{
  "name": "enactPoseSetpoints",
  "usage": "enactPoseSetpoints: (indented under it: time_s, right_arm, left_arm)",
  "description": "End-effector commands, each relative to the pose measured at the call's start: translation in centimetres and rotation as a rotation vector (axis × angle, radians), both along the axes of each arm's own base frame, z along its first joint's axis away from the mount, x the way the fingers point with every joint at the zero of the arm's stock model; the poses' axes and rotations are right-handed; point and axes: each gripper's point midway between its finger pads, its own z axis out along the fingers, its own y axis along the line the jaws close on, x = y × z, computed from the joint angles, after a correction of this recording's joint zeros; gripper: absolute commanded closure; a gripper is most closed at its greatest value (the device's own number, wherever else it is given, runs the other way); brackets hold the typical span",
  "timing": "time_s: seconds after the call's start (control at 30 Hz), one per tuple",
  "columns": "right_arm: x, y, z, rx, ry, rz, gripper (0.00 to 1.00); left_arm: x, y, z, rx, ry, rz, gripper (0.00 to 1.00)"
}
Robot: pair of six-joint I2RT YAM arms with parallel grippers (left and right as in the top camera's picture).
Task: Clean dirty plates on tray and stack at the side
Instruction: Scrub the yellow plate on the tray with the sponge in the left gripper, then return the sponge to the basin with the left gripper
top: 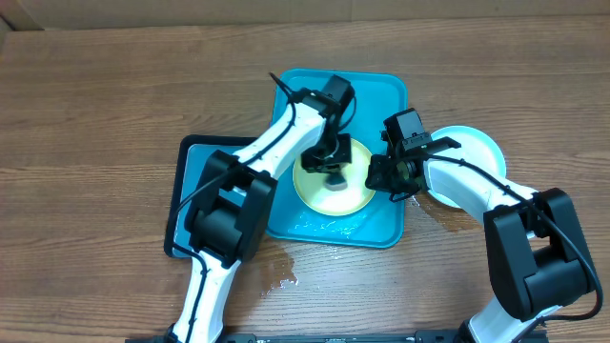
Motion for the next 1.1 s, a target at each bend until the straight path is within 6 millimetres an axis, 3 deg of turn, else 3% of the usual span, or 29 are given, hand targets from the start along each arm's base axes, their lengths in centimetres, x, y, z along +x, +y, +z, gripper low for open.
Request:
enactPoseSetpoints:
  time_s: [0.0,0.2,0.5,0.63,0.8,0.9,1.0,1.07]
  right_arm:
    - [-1.0,-0.6,-1.1,-0.040,0.033,0.019,0.96]
    - [-0.9,-0.7,-1.1,-0.047,0.031,0.017,0.96]
    - [-0.9,-0.7,-1.1,-0.047,0.029,0.017,0.96]
    - [-0.9,-0.7,-1.1,-0.047,0.031,0.017,0.96]
    - [-1.0,-0.7,-1.1,-0.048,0.031,0.017,0.96]
    - [-1.0,-0.7,-1.1,-0.048,0.031,0.017,0.96]
    - [-1.0,-0.7,-1.1,-0.048,0.031,0.017,0.96]
    - [-1.0,-0.7,-1.1,-0.048,0.032,0.017,0.96]
  left_arm:
    - [1.0,7.3,-2.9,0.304,-0.018,0.082,0.96]
    - [0.3,12.9,-1.6,0.600,-0.038,0.103,0.96]
    - [-0.2,14.4,-0.6,0.684,-0.036,0.124,0.96]
    - [-0.7,13.6,0.5,0.629,-0.025,0.172,0.96]
    - [-0.4,10.7,4.7,0.418,-0.075,0.176,0.96]
    - [-0.3,9.4,9.1,0.278,-0.140,0.156,0.96]
    - [-0.6,10.0,13.1,0.220,-0.208,0.142,0.95]
    - [-1.0,11.7,15.6,0.223,-0.246,0.134,0.96]
